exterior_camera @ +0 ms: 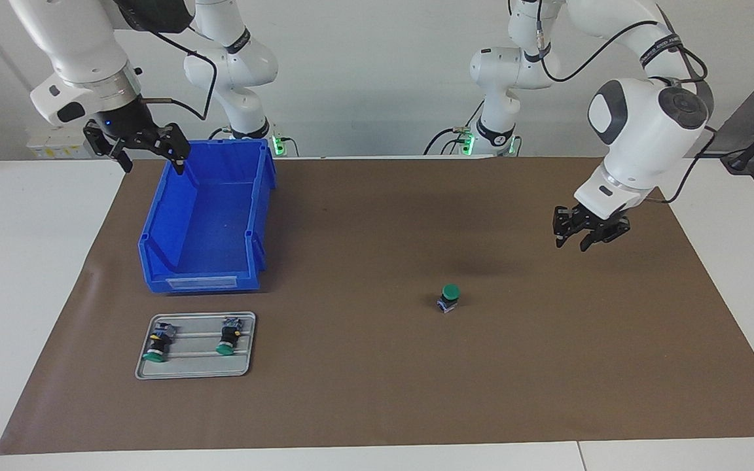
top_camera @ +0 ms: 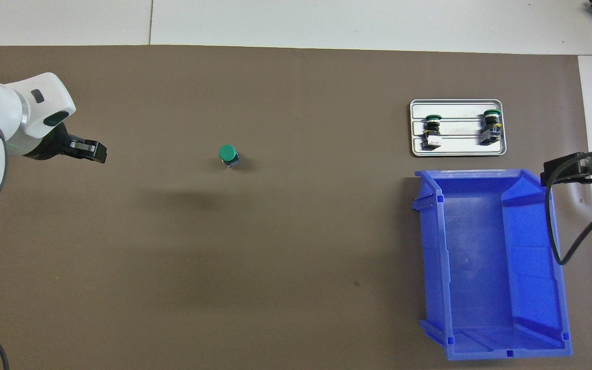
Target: Place and press button with both arms
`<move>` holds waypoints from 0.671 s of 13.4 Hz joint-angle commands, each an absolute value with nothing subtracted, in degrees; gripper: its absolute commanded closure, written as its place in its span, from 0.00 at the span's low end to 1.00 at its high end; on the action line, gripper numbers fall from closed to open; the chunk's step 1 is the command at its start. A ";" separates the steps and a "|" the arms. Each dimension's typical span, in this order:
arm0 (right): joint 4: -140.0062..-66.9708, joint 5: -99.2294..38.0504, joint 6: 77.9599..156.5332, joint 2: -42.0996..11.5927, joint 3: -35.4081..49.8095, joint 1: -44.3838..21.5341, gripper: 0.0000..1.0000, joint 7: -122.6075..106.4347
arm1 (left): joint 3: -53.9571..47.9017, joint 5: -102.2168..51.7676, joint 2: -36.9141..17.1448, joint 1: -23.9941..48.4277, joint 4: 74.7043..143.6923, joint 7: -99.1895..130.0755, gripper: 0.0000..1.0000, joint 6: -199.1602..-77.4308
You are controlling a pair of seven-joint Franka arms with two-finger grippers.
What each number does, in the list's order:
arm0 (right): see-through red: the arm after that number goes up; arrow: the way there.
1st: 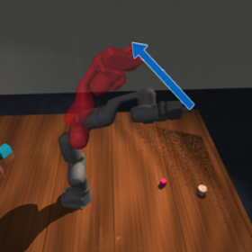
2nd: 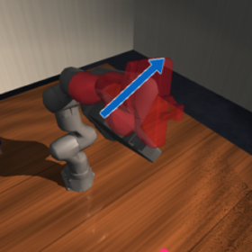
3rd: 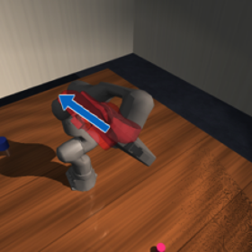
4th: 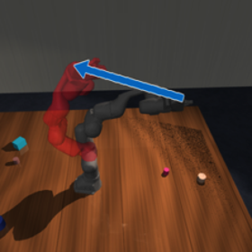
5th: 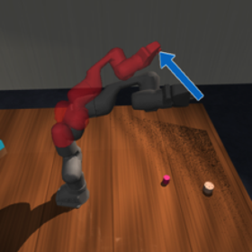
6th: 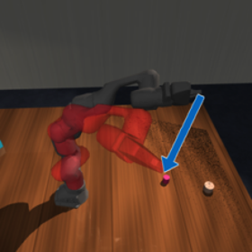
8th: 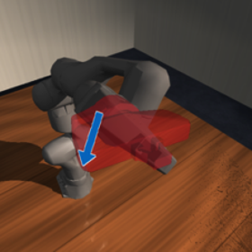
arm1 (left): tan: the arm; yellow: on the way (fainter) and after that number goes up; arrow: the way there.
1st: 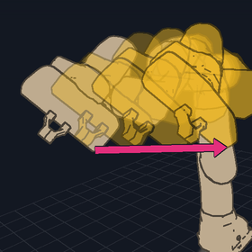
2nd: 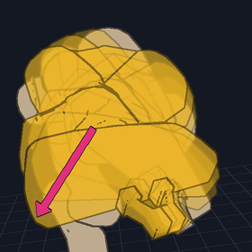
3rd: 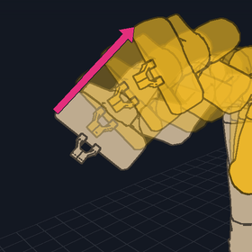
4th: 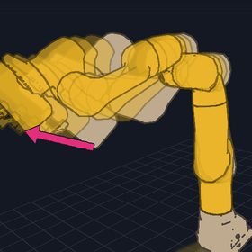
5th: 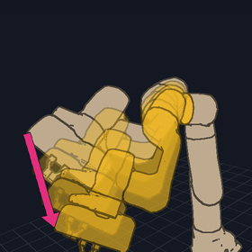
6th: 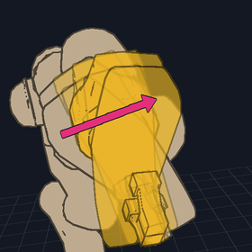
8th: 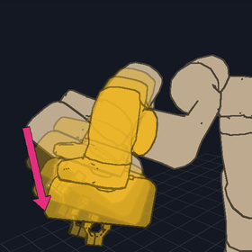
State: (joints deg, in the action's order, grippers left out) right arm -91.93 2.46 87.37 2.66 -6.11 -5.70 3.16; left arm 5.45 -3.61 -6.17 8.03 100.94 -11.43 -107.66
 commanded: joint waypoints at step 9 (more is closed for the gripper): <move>-92.20 0.88 86.57 3.43 -5.98 -5.36 0.00 1.85 | 4.66 0.78 -2.98 5.18 86.60 -11.60 0.00 -88.18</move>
State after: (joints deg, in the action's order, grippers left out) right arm -91.93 2.46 87.37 2.66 -6.11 -5.70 3.16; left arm 5.31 -1.76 0.42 5.30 93.63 -11.43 -93.57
